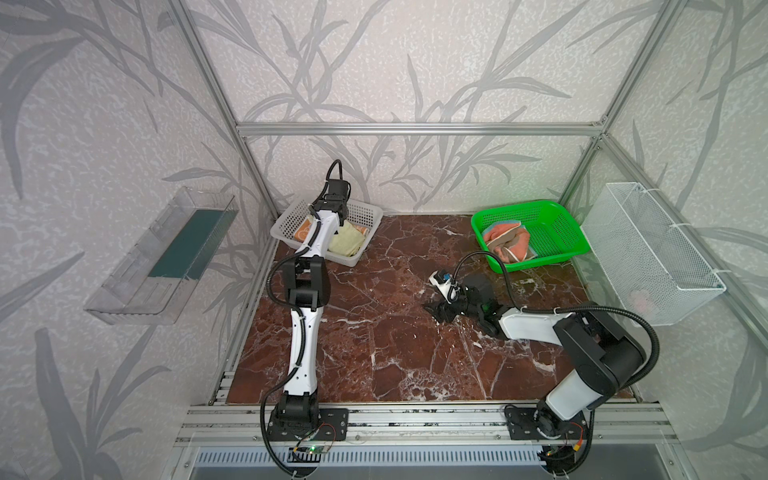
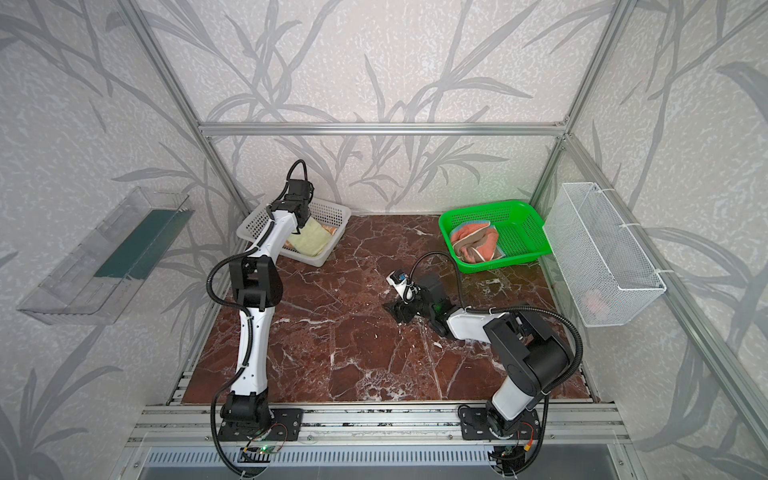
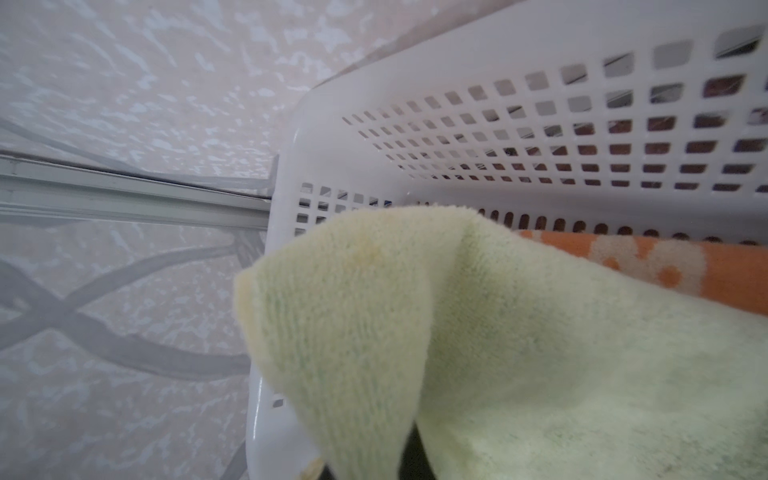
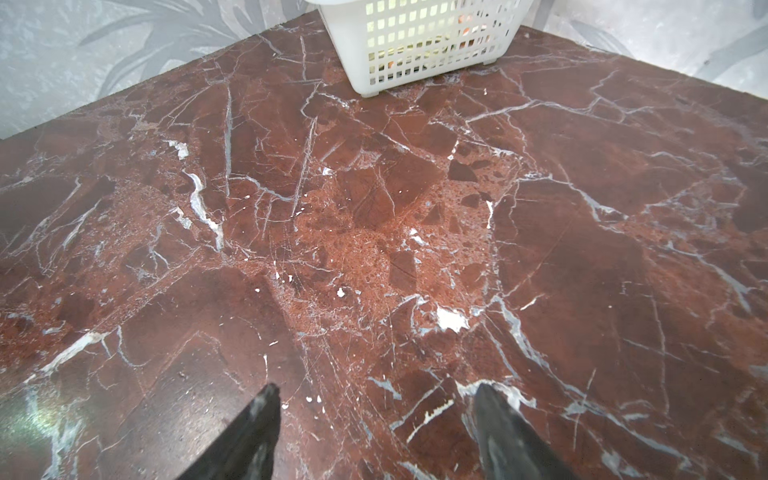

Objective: Fold and stack the towels
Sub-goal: 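Carry the folded towel into the white basket with the left gripper and release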

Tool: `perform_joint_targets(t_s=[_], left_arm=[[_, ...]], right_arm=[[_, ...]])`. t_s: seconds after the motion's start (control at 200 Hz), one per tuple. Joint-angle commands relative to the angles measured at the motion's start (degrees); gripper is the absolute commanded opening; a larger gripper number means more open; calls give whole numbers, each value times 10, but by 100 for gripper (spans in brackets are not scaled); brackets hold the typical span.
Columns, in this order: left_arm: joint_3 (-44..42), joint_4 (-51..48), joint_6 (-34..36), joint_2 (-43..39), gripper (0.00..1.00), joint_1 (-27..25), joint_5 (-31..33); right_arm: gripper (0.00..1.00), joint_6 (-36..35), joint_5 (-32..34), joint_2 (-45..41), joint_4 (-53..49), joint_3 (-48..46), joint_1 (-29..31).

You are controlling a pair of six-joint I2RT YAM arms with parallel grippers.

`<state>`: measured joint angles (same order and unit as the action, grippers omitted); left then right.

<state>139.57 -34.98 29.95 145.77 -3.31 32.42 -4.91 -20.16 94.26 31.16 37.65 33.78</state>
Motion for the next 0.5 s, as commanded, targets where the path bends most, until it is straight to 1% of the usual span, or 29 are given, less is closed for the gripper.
perform_joint_targets(t_s=[0.0,0.045,0.08,0.155,0.225,0.245,0.27,0.385,0.495], left_arm=[[13,28,19,22,34,5,43],[12,31,25,26,46,6,51],[13,34,28,28,53,7,58],[13,34,32,31,59,9,67],[13,31,32,30,62,11,74],[14,30,31,28,66,12,76],[14,28,31,27,67,13,77],[21,18,20,14,68,20,85],[33,-8,-4,-7,69,23,76]], right_arm=[[73,-8,-3,5,-12,15,5],[73,-8,-4,5,-11,15,6],[73,-9,-3,3,-12,14,7],[73,-10,-2,2,-11,12,8],[73,-11,0,1,-10,10,9],[73,-11,0,1,-9,9,9],[73,-11,1,1,-7,7,9],[73,-13,4,3,-2,5,11],[73,-13,10,4,-1,4,12]])
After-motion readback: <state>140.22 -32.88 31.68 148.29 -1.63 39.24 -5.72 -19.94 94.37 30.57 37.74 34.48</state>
